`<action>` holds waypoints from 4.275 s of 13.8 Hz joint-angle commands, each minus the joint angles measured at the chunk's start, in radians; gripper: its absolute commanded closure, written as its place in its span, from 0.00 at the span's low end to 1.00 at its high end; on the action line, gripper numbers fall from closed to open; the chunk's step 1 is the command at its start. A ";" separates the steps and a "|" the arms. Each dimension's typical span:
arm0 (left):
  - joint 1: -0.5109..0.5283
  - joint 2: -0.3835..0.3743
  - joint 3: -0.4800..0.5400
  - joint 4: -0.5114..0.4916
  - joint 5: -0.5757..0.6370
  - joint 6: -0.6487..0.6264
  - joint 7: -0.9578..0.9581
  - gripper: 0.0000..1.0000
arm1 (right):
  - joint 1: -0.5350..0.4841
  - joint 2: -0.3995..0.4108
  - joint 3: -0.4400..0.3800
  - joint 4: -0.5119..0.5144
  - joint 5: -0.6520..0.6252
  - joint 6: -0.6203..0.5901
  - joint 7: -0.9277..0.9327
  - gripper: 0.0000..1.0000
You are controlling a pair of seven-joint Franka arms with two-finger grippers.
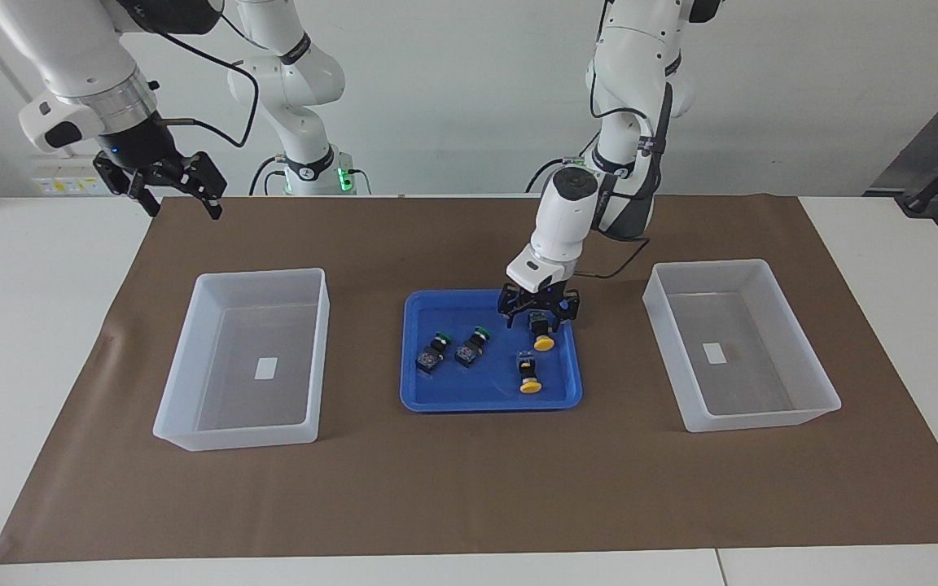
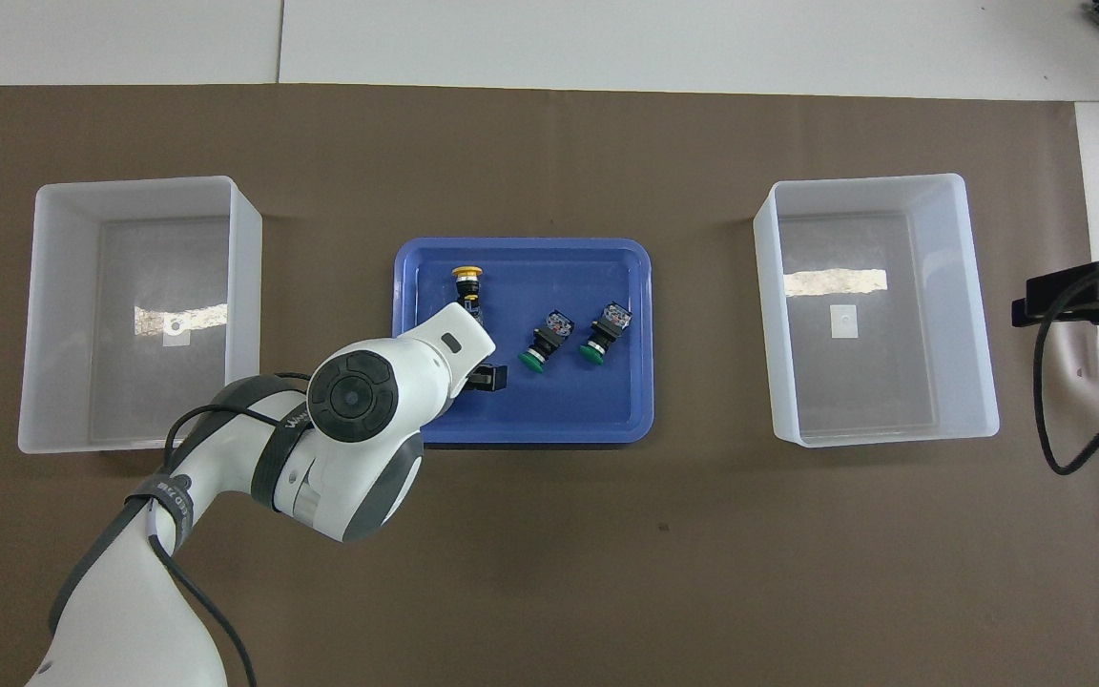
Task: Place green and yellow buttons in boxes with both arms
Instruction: 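Lift the yellow button with the left gripper while the right gripper reaches out, then drop the yellow button in the box while the right gripper grasps a green button, then carry the green button to its box with the right gripper while the left gripper withdraws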
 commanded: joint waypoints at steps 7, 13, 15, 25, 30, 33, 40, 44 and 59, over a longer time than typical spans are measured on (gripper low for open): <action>-0.023 -0.030 0.020 -0.015 0.019 -0.064 -0.037 1.00 | -0.010 -0.043 0.009 -0.044 0.000 -0.042 -0.012 0.00; 0.086 -0.106 0.027 0.088 0.020 -0.192 -0.026 1.00 | 0.119 0.034 0.012 -0.139 -0.016 0.251 0.209 0.00; 0.153 -0.120 0.027 0.120 0.020 -0.199 -0.006 1.00 | 0.159 0.110 0.014 -0.134 -0.015 0.349 0.270 0.00; 0.537 -0.094 0.020 0.158 0.005 -0.144 0.544 1.00 | 0.453 0.432 0.019 -0.073 0.002 0.677 0.921 0.00; 0.540 -0.027 0.022 0.151 0.005 -0.055 0.554 1.00 | 0.509 0.521 0.020 -0.085 -0.015 0.731 1.015 0.00; 0.540 0.036 0.022 0.151 0.005 -0.003 0.554 1.00 | 0.513 0.515 0.020 -0.137 -0.015 0.733 1.015 0.01; 0.540 0.127 0.022 0.160 0.005 0.131 0.551 0.52 | 0.510 0.516 0.020 -0.176 -0.013 0.780 1.049 0.51; 0.545 0.127 0.025 0.169 0.008 0.134 0.558 0.00 | 0.498 0.507 0.020 -0.133 -0.015 0.759 1.006 1.00; 0.280 -0.001 -0.001 0.289 0.010 -0.176 0.266 0.00 | 0.029 0.301 0.017 -0.288 -0.006 0.721 -0.060 1.00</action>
